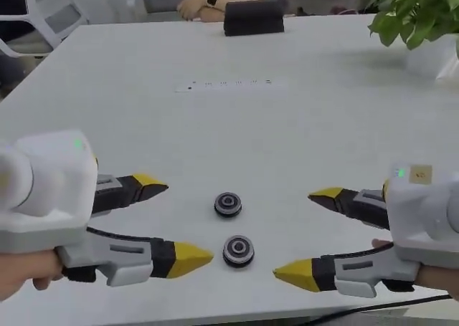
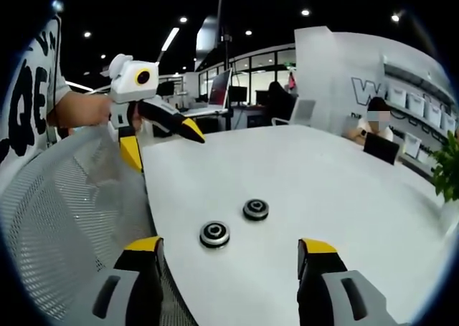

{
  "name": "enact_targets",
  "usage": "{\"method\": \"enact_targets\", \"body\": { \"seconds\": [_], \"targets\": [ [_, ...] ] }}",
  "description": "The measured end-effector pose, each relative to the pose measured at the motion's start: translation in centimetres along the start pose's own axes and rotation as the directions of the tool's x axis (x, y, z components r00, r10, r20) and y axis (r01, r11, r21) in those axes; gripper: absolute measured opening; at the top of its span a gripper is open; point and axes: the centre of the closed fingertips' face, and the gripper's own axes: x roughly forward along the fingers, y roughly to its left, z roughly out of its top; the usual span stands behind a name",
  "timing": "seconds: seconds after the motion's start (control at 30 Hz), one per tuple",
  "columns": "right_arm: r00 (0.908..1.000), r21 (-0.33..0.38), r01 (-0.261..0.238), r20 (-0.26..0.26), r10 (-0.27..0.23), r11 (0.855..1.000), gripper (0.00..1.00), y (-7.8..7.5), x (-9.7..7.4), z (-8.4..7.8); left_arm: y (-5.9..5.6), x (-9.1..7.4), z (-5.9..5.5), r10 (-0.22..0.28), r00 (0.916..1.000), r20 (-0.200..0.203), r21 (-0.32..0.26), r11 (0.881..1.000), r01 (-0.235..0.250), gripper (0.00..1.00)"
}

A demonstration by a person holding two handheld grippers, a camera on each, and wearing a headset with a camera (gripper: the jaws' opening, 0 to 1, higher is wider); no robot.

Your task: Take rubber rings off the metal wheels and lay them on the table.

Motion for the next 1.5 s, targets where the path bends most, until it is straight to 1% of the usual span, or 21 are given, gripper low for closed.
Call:
{"method": "enact_targets", "body": {
  "seconds": [0.07, 0.23, 0.37, 0.43, 0.53, 0.7, 0.83, 1.0, 1.13, 1.27, 1.5],
  "targets": [
    [1.0000, -0.005, -0.002, 0.000, 0.002, 1.000, 0.74, -0.1, 0.1, 0.0, 0.0, 0.2, 0.0, -0.009, 0.9999, -0.005, 0.012, 1.000, 0.009, 0.65],
    [0.9999, -0.013, -0.009, -0.009, 0.009, 1.000, 0.72, -0.2, 0.5, -0.3, 0.2, 0.8, -0.7, -0.022, 0.9991, -0.035, 0.045, 0.999, 0.024, 0.63],
    [0.9996, -0.017, -0.023, -0.015, 0.022, 1.000, 0.71, -0.2, 1.1, -0.5, 0.5, 1.4, -1.2, -0.029, 0.9984, -0.050, 0.050, 0.998, 0.032, 0.62],
    [0.9993, -0.022, -0.033, -0.019, 0.032, 0.999, 0.70, -0.1, 1.4, -0.5, 0.5, 1.8, -1.6, -0.042, 0.9969, -0.066, 0.053, 0.998, 0.046, 0.61],
    [0.9990, -0.026, -0.039, -0.024, 0.038, 0.999, 0.68, -0.1, 1.8, -0.7, 0.5, 2.3, -1.7, -0.046, 0.9962, -0.074, 0.062, 0.997, 0.051, 0.60],
    [0.9982, -0.030, -0.048, -0.037, 0.047, 0.998, 0.66, -0.1, 2.4, -0.9, 0.2, 2.9, -1.9, -0.066, 0.9949, -0.077, 0.072, 0.995, 0.072, 0.60],
    [0.9974, -0.032, -0.056, -0.048, 0.055, 0.998, 0.64, -0.2, 2.9, -1.2, 0.3, 3.6, -2.5, -0.079, 0.9917, -0.101, 0.084, 0.993, 0.088, 0.58],
    [0.9963, -0.022, -0.064, -0.059, 0.063, 0.998, 0.61, -0.2, 3.5, -1.7, 0.1, 4.1, -2.6, -0.090, 0.9899, -0.109, 0.095, 0.990, 0.101, 0.56],
    [0.9959, -0.011, -0.068, -0.060, 0.067, 0.998, 0.59, 0.0, 3.8, -1.9, 0.0, 4.5, -2.9, -0.102, 0.9877, -0.118, 0.092, 0.989, 0.113, 0.55],
    [0.9952, -0.017, -0.073, -0.066, 0.071, 0.997, 0.58, 0.0, 4.1, -2.0, -0.1, 5.0, -3.1, -0.114, 0.9852, -0.128, 0.091, 0.988, 0.126, 0.54],
    [0.9942, -0.010, -0.083, -0.070, 0.082, 0.997, 0.54, 0.0, 4.6, -2.2, -0.1, 6.0, -3.3, -0.137, 0.9816, -0.134, 0.074, 0.986, 0.147, 0.51]
  ]
}}
